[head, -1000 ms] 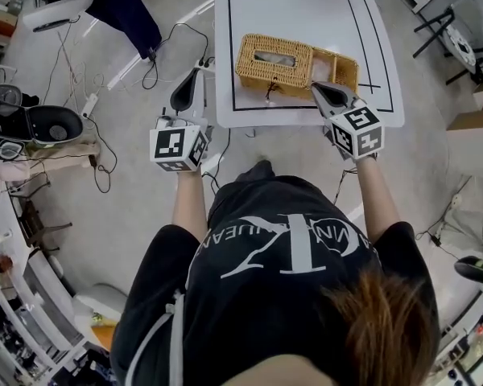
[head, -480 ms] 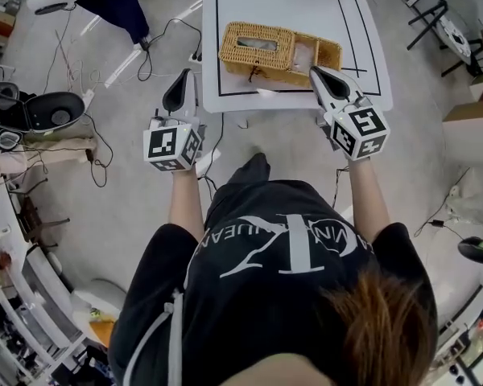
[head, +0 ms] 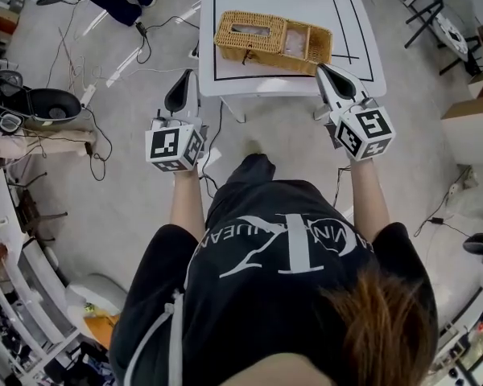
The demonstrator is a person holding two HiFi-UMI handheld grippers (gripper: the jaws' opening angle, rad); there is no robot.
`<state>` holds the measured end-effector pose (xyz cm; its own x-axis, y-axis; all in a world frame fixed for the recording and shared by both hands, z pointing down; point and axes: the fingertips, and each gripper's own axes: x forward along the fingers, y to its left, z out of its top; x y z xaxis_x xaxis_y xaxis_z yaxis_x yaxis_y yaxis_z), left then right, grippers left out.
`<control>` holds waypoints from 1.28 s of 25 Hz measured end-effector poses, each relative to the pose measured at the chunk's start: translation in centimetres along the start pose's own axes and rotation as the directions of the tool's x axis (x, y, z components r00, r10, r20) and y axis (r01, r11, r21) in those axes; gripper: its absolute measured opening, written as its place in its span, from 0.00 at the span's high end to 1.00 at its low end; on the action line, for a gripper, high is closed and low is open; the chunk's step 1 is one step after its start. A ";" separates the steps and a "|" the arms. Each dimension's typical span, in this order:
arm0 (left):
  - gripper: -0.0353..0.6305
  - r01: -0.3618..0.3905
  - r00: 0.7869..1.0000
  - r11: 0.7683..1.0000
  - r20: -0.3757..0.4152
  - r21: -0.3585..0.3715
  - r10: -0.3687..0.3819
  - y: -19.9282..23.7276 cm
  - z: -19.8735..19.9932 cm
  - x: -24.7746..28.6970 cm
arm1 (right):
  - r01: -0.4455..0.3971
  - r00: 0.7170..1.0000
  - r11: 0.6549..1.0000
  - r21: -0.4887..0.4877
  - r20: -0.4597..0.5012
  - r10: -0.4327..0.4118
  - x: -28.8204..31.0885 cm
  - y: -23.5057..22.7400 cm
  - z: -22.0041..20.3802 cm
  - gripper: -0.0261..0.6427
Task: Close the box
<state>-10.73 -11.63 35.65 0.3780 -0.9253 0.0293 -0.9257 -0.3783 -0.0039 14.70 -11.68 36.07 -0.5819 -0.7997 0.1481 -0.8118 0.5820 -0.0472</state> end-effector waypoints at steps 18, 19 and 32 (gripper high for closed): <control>0.93 -0.030 0.999 1.000 0.018 0.008 0.030 -2.5 0.6 -6.8 | -0.032 0.999 0.999 -0.004 0.044 0.032 -5.1 3.9 0.1 0.97; 0.93 -0.032 0.999 0.999 0.017 0.008 0.032 -2.4 0.6 -7.0 | -0.034 0.998 0.999 -0.005 0.044 0.034 -5.2 4.1 0.0 0.97; 0.93 -0.044 0.999 0.999 0.026 0.011 0.044 -2.7 0.6 -8.4 | -0.040 0.998 0.999 -0.001 0.044 0.040 -6.0 4.7 -0.4 0.97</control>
<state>-11.41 -2.84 34.86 0.3373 -0.9414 0.0029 -0.9413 -0.3373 -0.0159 14.37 -4.09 35.39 -0.6154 -0.7816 0.1023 -0.7879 0.6136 -0.0519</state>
